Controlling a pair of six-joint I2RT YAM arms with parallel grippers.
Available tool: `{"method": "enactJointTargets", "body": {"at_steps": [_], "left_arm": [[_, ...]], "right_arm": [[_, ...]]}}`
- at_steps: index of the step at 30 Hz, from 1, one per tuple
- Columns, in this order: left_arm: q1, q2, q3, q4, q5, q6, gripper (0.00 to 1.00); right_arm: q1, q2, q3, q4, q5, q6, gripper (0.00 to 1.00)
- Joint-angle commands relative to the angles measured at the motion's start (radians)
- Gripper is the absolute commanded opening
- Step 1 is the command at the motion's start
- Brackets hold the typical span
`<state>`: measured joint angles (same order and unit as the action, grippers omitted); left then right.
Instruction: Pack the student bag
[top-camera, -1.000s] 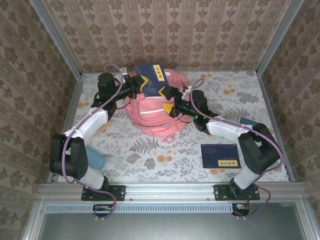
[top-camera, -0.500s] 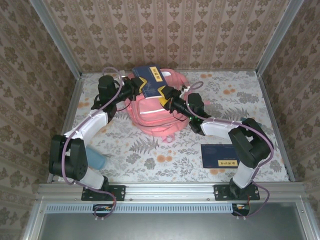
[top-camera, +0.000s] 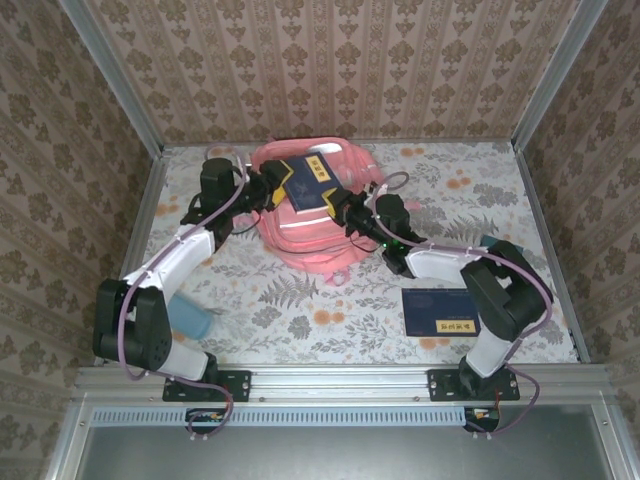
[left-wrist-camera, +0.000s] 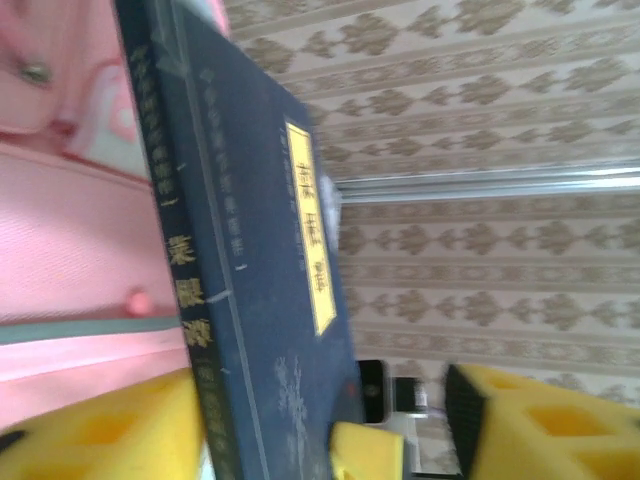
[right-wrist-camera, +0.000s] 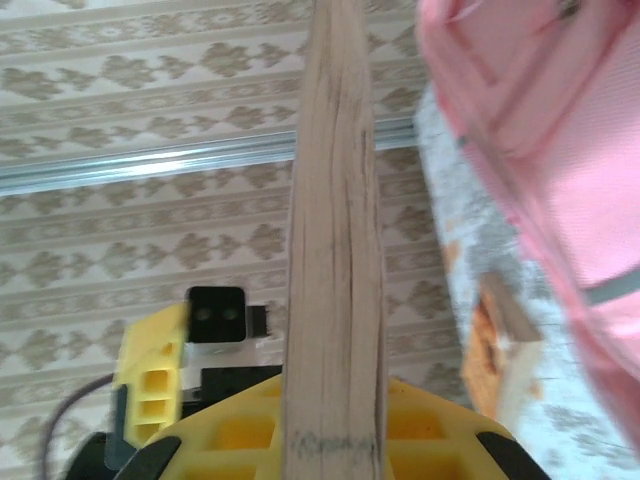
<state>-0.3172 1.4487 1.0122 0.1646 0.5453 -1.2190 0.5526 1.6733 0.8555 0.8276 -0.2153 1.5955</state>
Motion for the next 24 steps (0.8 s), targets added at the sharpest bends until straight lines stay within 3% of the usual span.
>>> {"method": "enactJointTargets", "body": {"at_steps": [1,6,12,15,24], "left_arm": [[-0.03,-0.027,0.076,-0.25,-0.11,0.305,0.75],[-0.093,0.029,0.157,-0.451,-0.174,0.637,0.79],[-0.208,0.107,0.25,-0.566,-0.21,0.969,0.9],[-0.253,0.163,0.314,-0.632,-0.255,1.071,1.0],[-0.382,0.386,0.5,-0.766,-0.382,1.285,0.98]], "right_arm": [[-0.031,-0.139,0.003,-0.263,0.037,-0.203,0.07],[-0.096,-0.318,0.035,-0.652,0.097,-0.498,0.07],[-0.183,-0.476,0.033,-0.889,0.157,-0.692,0.06],[-0.217,-0.54,0.03,-0.969,0.175,-0.745,0.06],[-0.292,-0.668,-0.024,-1.107,0.209,-0.764,0.07]]}}
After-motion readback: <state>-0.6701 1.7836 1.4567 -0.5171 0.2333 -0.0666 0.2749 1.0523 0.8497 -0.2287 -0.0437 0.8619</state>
